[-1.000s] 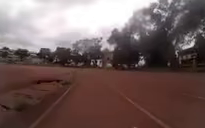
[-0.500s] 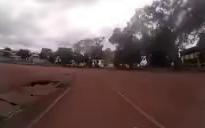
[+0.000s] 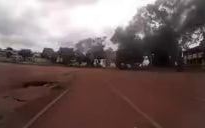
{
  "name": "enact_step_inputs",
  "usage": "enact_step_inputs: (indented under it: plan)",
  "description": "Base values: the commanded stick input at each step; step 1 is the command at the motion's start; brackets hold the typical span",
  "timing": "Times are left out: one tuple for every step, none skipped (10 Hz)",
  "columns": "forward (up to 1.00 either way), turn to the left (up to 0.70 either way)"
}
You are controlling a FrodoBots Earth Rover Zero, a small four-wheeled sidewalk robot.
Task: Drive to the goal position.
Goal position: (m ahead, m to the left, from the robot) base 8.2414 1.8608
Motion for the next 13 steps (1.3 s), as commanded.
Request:
enact_step_inputs:
  plan:
    - [1.0,0.0]
    - [1.0,0.0]
    - [1.0,0.0]
    - [1.0,0.0]
    - [1.0,0.0]
    - [1.0,0.0]
    - [1.0,0.0]
    - [1.0,0.0]
    - [1.0,0.0]
    - [1.0,0.0]
    - [1.0,0.0]
    - [1.0,0.04]
    - [1.0,0.28]
